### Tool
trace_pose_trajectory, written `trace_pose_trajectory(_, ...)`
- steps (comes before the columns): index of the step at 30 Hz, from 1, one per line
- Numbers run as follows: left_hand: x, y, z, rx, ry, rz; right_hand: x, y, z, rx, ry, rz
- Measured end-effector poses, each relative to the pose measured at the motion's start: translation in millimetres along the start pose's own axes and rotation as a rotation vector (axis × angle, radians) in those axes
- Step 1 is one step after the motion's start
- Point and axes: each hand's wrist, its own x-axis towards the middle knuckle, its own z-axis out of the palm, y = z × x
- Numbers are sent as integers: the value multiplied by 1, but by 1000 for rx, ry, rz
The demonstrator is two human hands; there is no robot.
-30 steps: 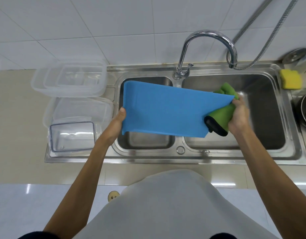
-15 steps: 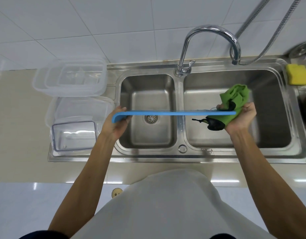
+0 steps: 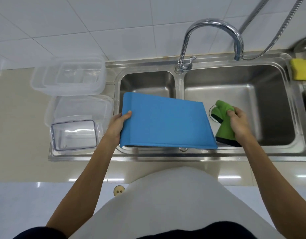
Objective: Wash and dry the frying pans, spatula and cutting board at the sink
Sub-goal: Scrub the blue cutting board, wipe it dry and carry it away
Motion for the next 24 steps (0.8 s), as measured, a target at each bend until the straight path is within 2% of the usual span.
trace_pose_trajectory(5, -5, 3, 6, 46, 8, 112, 10, 1, 19, -54, 32, -30)
trace_pose_trajectory(9, -9, 0, 10, 160, 62, 225, 0, -9, 50, -181, 59, -174)
trace_pose_trajectory(11, -9, -1, 11, 246, 115, 255, -2, -5, 68, -212, -13, -165)
trace_pose_trajectory(12, -8, -1, 12, 280, 137, 265, -2, -1, 79, -264, -72, -150)
trace_pose_trajectory(14, -6, -2, 12, 310, 162, 275, -2, 10, 98, -532, -144, -162)
trace_pose_trajectory(16, -6, 0, 13, 316, 166, 282, -2, 16, 112, -766, -121, -214)
trace_pose_trajectory(19, -7, 5, 13, 307, 151, 298, 10, 20, 118, -732, -101, -267)
trace_pose_trajectory(24, -5, 3, 15, 320, 163, 307, 43, 2, 124, -640, -91, -130)
